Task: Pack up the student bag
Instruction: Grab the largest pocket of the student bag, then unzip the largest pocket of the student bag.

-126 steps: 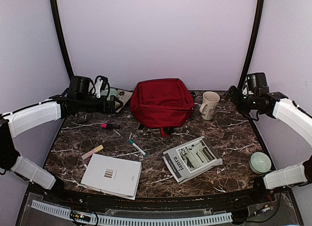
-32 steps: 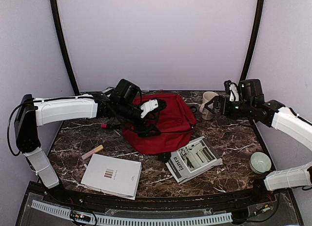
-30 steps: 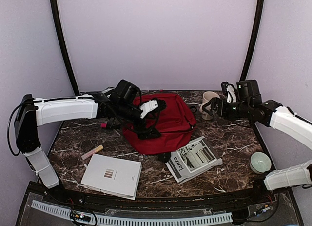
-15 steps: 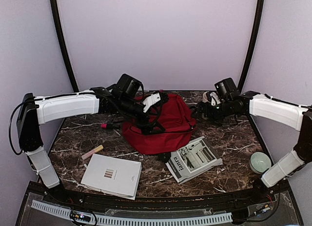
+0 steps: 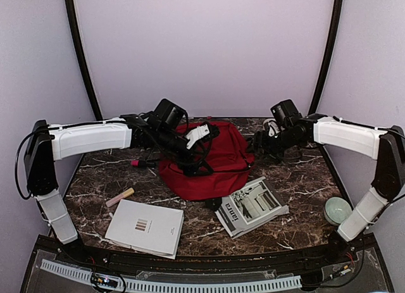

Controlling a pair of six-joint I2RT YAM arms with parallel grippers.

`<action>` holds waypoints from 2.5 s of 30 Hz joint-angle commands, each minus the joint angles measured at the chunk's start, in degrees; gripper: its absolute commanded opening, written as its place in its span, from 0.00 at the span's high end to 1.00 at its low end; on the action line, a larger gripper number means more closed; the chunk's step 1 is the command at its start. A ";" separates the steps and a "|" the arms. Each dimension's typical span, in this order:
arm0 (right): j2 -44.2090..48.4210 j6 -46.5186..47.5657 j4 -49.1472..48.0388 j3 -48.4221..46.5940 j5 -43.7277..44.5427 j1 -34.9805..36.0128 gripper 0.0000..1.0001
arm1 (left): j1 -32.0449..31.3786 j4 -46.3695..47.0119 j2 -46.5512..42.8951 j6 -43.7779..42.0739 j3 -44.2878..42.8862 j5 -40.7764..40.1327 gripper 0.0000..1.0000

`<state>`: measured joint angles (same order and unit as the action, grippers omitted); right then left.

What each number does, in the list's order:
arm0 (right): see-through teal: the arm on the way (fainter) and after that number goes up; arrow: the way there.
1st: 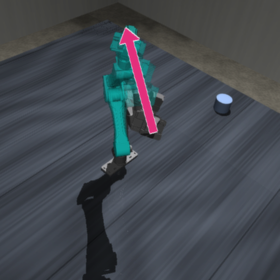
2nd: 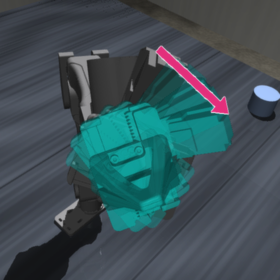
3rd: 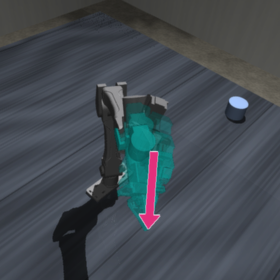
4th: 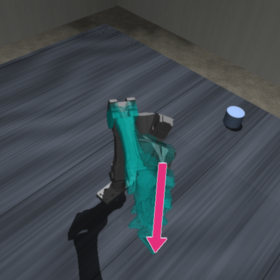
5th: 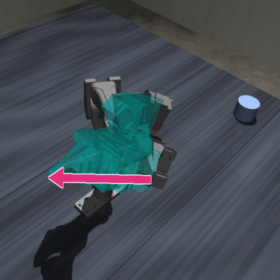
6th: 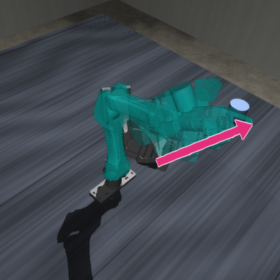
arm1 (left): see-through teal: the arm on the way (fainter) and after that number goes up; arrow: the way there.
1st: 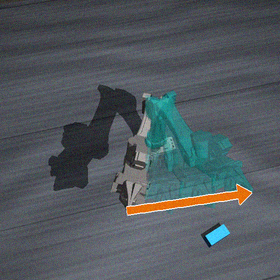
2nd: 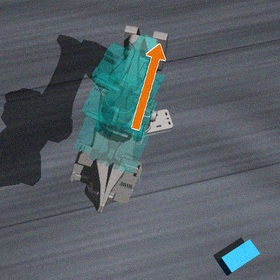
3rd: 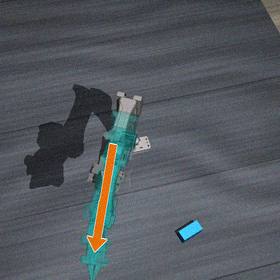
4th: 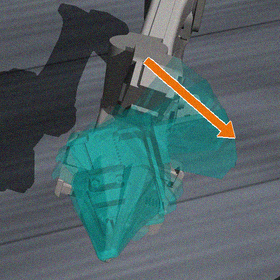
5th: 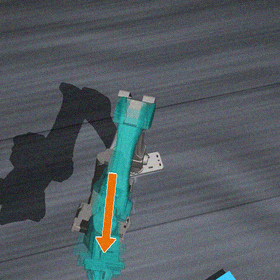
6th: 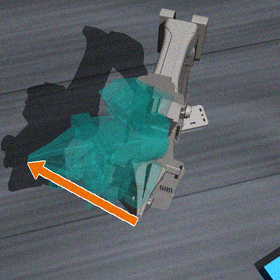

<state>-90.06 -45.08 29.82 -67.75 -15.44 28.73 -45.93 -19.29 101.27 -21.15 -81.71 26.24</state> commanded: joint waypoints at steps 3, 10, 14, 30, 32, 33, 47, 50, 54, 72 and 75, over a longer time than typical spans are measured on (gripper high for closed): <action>-2.39 -2.07 0.04 1.00 -0.15 0.27 0.37 | -0.47 -1.25 0.19 0.33 -1.42 1.84 0.14; -5.30 -1.64 1.37 -0.34 0.62 0.27 0.50 | -0.91 -1.84 0.24 -0.80 -1.34 2.15 0.16; -6.22 -1.51 1.04 -0.75 0.18 0.27 0.59 | -1.11 -1.96 0.16 -0.62 -1.04 1.95 0.17; -7.23 -0.09 2.11 -3.23 -1.09 0.31 0.87 | -1.45 -1.55 -0.01 -1.41 0.29 1.60 0.20; -7.24 0.33 2.90 -3.64 -0.58 0.41 0.88 | -1.47 -1.63 0.00 -1.60 0.40 1.39 0.21; -7.21 0.42 3.15 -3.70 -0.35 0.56 0.89 | -1.44 -1.64 -0.02 -1.62 0.43 1.24 0.21; -3.91 0.35 4.11 -3.48 2.89 3.21 1.00 | -1.53 -1.69 0.41 -2.25 2.20 2.58 0.26; -2.77 0.26 3.60 -3.12 3.96 3.63 1.00 | -1.55 0.00 -0.04 -2.97 4.47 3.67 0.27; -1.92 -0.09 3.75 -2.58 4.61 3.86 1.00 | -1.53 1.65 -0.23 -4.54 7.18 3.27 0.47; -1.69 0.47 -0.80 -6.20 5.54 9.87 1.00 | -2.32 1.81 0.28 -0.92 4.92 -0.38 1.00; -1.69 0.39 -1.72 -7.11 4.99 10.47 1.00 | -2.32 1.76 0.71 -0.45 4.24 -1.90 1.00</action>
<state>-93.19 -44.66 31.68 -71.96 -9.96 37.80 -47.72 -17.72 102.21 -22.87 -75.05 25.80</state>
